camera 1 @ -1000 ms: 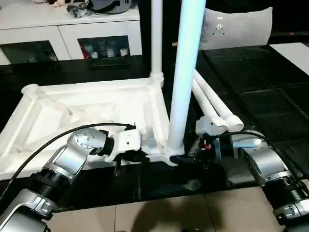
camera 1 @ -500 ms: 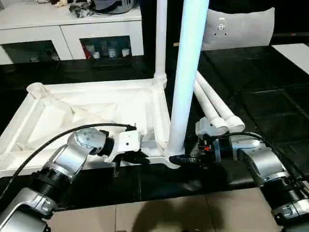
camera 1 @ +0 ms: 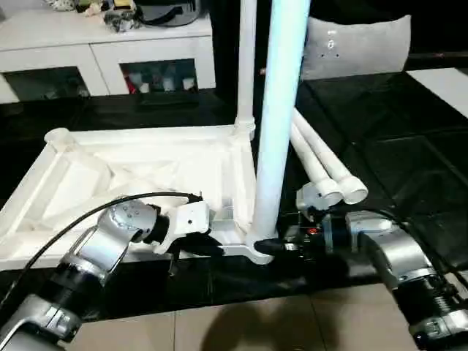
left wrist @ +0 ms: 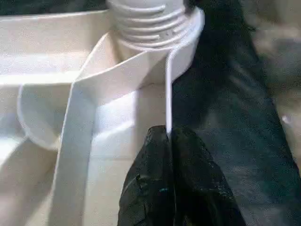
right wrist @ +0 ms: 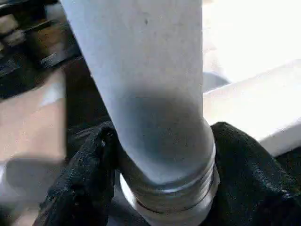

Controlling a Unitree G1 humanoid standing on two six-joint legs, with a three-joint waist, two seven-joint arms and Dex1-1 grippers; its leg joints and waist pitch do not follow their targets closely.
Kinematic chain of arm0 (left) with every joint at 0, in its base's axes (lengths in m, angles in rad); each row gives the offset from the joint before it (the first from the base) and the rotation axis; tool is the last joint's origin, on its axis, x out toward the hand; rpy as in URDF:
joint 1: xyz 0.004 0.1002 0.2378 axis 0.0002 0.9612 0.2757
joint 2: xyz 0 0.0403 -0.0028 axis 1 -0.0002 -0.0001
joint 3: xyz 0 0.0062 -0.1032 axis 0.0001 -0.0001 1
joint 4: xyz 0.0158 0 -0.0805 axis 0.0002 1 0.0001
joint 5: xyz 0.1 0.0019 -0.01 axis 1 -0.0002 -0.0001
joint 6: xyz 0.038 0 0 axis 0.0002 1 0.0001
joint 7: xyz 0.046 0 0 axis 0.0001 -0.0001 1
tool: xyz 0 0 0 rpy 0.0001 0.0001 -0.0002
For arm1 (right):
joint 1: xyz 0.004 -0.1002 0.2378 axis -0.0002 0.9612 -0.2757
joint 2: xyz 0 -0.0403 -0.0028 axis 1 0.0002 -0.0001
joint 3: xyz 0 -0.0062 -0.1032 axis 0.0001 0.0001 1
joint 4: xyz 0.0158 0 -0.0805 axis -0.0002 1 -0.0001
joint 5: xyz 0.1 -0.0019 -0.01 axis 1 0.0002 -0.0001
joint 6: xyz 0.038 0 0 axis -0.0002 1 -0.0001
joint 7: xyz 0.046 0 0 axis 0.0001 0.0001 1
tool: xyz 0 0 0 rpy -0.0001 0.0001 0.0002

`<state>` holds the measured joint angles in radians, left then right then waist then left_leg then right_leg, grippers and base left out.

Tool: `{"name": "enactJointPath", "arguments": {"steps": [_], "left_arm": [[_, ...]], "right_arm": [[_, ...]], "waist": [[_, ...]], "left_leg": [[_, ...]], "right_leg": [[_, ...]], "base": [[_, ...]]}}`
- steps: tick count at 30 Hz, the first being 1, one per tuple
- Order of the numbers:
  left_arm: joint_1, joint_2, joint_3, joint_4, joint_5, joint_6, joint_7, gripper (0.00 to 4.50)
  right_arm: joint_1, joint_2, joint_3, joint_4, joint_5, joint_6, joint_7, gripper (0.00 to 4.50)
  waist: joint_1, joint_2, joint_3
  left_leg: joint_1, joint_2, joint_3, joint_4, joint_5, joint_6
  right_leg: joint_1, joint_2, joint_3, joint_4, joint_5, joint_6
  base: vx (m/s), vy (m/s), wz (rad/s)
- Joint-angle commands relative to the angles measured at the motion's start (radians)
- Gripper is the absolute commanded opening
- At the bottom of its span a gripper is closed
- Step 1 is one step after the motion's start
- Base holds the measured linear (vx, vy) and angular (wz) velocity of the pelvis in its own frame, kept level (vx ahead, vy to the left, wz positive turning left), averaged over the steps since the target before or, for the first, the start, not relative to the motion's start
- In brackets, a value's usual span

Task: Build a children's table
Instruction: Rotate leg to tighten

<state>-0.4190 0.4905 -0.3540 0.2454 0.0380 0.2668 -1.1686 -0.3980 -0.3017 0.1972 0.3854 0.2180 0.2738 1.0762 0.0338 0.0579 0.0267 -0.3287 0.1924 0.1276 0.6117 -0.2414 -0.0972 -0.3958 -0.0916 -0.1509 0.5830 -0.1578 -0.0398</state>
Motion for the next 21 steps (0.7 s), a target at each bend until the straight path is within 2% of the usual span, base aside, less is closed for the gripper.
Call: {"name": "enactJointPath", "arguments": {"steps": [1,2,3,4,5,6,8,10,11,12,13,14,15,16,17,18,19,20,21], "left_arm": [[0.016,-0.079,-0.053,-0.047,-0.022,0.069,0.052,0.0],[0.008,-0.164,-0.01,-0.068,-0.031,0.173,0.173,0.0],[0.008,-0.164,-0.01,-0.068,-0.031,0.173,0.173,0.0],[-0.007,-0.243,0.026,-0.079,-0.035,0.275,0.273,0.0],[-0.007,-0.243,0.026,-0.079,-0.035,0.275,0.273,0.0],[-0.007,-0.243,0.026,-0.079,-0.035,0.275,0.273,0.0],[-0.018,-0.277,0.033,-0.082,-0.028,0.303,0.313,0.0],[-0.054,-0.376,0.071,-0.053,-0.008,0.33,0.447,0.0],[-0.054,-0.376,0.071,-0.053,-0.008,0.33,0.447,0.0],[-0.068,-0.413,0.09,-0.038,0.003,0.334,0.507,0.0],[-0.077,-0.433,0.1,-0.024,0.014,0.327,0.547,0.0],[-0.08,-0.433,0.103,-0.019,0.025,0.321,0.563,0.0],[-0.08,-0.433,0.103,-0.019,0.025,0.321,0.563,0.0],[-0.081,-0.427,0.103,-0.019,0.035,0.32,0.57,0.0],[-0.081,-0.422,0.103,-0.021,0.04,0.322,0.571,0.0],[-0.081,-0.422,0.103,-0.021,0.04,0.322,0.571,0.0],[-0.077,-0.398,0.098,-0.025,0.049,0.314,0.556,0.0],[-0.074,-0.375,0.09,-0.028,0.053,0.307,0.546,0.0],[-0.071,-0.354,0.083,-0.031,0.056,0.3,0.536,0.0]], "right_arm": [[-0.023,0.065,0.0,0.044,-0.025,0.023,-0.169,2.73],[-0.048,0.144,-0.052,0.093,-0.017,0.031,-0.318,2.72],[-0.048,0.144,-0.052,0.093,-0.017,0.031,-0.318,2.72],[-0.07,0.203,-0.094,0.132,-0.009,0.025,-0.426,2.72],[-0.07,0.203,-0.094,0.132,-0.009,0.025,-0.426,2.72],[-0.07,0.203,-0.094,0.132,-0.009,0.025,-0.426,2.72],[-0.084,0.233,-0.116,0.154,0.0,0.023,-0.477,2.72],[-0.125,0.292,-0.147,0.219,-0.016,-0.005,-0.622,2.72],[-0.125,0.292,-0.147,0.219,-0.016,-0.005,-0.622,2.72],[-0.139,0.311,-0.152,0.243,-0.031,-0.023,-0.672,2.72],[-0.145,0.321,-0.158,0.254,-0.032,-0.05,-0.679,3.07],[-0.139,0.322,-0.166,0.245,-0.031,-0.068,-0.667,3.07],[-0.139,0.322,-0.166,0.245,-0.031,-0.068,-0.667,3.44],[-0.132,0.321,-0.175,0.233,-0.028,-0.083,-0.653,3.47],[-0.128,0.319,-0.179,0.225,-0.026,-0.086,-0.645,3.54],[-0.128,0.319,-0.179,0.225,-0.026,-0.086,-0.645,3.64],[-0.112,0.304,-0.18,0.201,-0.026,-0.096,-0.618,3.77],[-0.098,0.289,-0.18,0.181,-0.025,-0.104,-0.599,3.87],[-0.085,0.274,-0.18,0.164,-0.024,-0.112,-0.581,3.93]], "waist": [[-0.013,-0.005,-0.035],[-0.027,-0.009,-0.038],[-0.043,-0.007,-0.032],[-0.061,-0.008,-0.034],[-0.061,-0.008,-0.034],[-0.072,-0.004,-0.038],[-0.085,-0.005,-0.04],[-0.091,-0.006,-0.036],[-0.092,-0.005,-0.038],[-0.092,-0.007,-0.04],[-0.088,-0.007,-0.042],[-0.084,-0.005,-0.047],[-0.081,-0.005,-0.051],[-0.075,-0.005,-0.062],[-0.073,-0.005,-0.067],[-0.071,-0.008,-0.069],[-0.068,-0.008,-0.067],[-0.062,-0.004,-0.068],[-0.054,-0.006,-0.067]], "left_leg": [[-0.018,0.016,0.01,-0.078,-0.204,0.029],[-0.021,0.015,0.008,-0.077,-0.214,0.022],[-0.014,0.011,0.006,-0.072,-0.247,0.025],[-0.019,0.012,0.004,-0.071,-0.267,0.027],[-0.019,0.012,0.004,-0.071,-0.267,0.027],[-0.022,0.011,-0.004,-0.07,-0.288,0.039],[-0.027,0.015,-0.005,-0.073,-0.282,0.06],[-0.024,0.01,-0.003,-0.07,-0.283,0.064],[-0.023,0.008,-0.001,-0.067,-0.277,0.062],[-0.03,0.005,-0.001,-0.067,-0.258,0.066],[-0.03,0.006,-0.003,-0.067,-0.247,0.068],[-0.033,0.013,-0.004,-0.069,-0.216,0.076],[-0.037,0.016,-0.006,-0.069,-0.187,0.082],[-0.047,0.022,-0.01,-0.066,-0.099,0.1],[-0.053,0.027,-0.013,-0.062,-0.015,0.126],[-0.055,0.022,-0.01,-0.054,0.051,0.156],[-0.054,0.021,-0.008,-0.053,0.064,0.17],[-0.054,0.02,-0.005,-0.049,0.085,0.193],[-0.052,0.021,-0.003,-0.048,0.095,0.21]], "right_leg": [[0.061,-0.059,0.044,-0.099,-0.533,-0.065],[0.064,-0.059,0.04,-0.102,-0.566,-0.034],[0.053,-0.055,0.028,-0.119,-0.604,-0.02],[0.057,-0.057,0.024,-0.119,-0.611,-0.012],[0.057,-0.057,0.024,-0.119,-0.611,-0.012],[0.06,-0.058,0.019,-0.125,-0.599,-0.004],[0.057,-0.058,0.026,-0.118,-0.538,-0.031],[0.052,-0.056,0.022,-0.122,-0.547,-0.043],[0.052,-0.056,0.021,-0.123,-0.555,-0.041],[0.055,-0.057,0.02,-0.123,-0.557,-0.033],[0.057,-0.059,0.021,-0.122,-0.543,-0.034],[0.059,-0.061,0.028,-0.115,-0.488,-0.051],[0.062,-0.062,0.032,-0.108,-0.442,-0.063],[0.069,-0.063,0.04,-0.086,-0.312,-0.1],[0.072,-0.062,0.044,-0.065,-0.189,-0.143],[0.072,-0.062,0.045,-0.053,-0.097,-0.177],[0.07,-0.062,0.046,-0.053,-0.076,-0.189],[0.071,-0.064,0.048,-0.047,-0.054,-0.202],[0.071,-0.063,0.048,-0.047,-0.048,-0.201]], "base": [[0.0,0.0,0.0],[0.0,0.0,0.0],[0.0,0.0,0.0],[0.0,0.0,0.0],[0.0,0.0,0.0],[0.0,0.0,0.0],[0.0,0.0,0.0],[0.0,0.0,0.0],[0.0,0.0,0.0],[0.0,0.0,0.0],[0.0,0.0,0.0],[0.0,0.0,0.0],[0.0,0.0,0.0],[0.0,0.0,0.0],[0.052,-0.009,0.01],[0.052,-0.009,0.01],[0.051,-0.014,0.01],[0.0,0.0,0.0],[0.0,0.0,0.0]]}}
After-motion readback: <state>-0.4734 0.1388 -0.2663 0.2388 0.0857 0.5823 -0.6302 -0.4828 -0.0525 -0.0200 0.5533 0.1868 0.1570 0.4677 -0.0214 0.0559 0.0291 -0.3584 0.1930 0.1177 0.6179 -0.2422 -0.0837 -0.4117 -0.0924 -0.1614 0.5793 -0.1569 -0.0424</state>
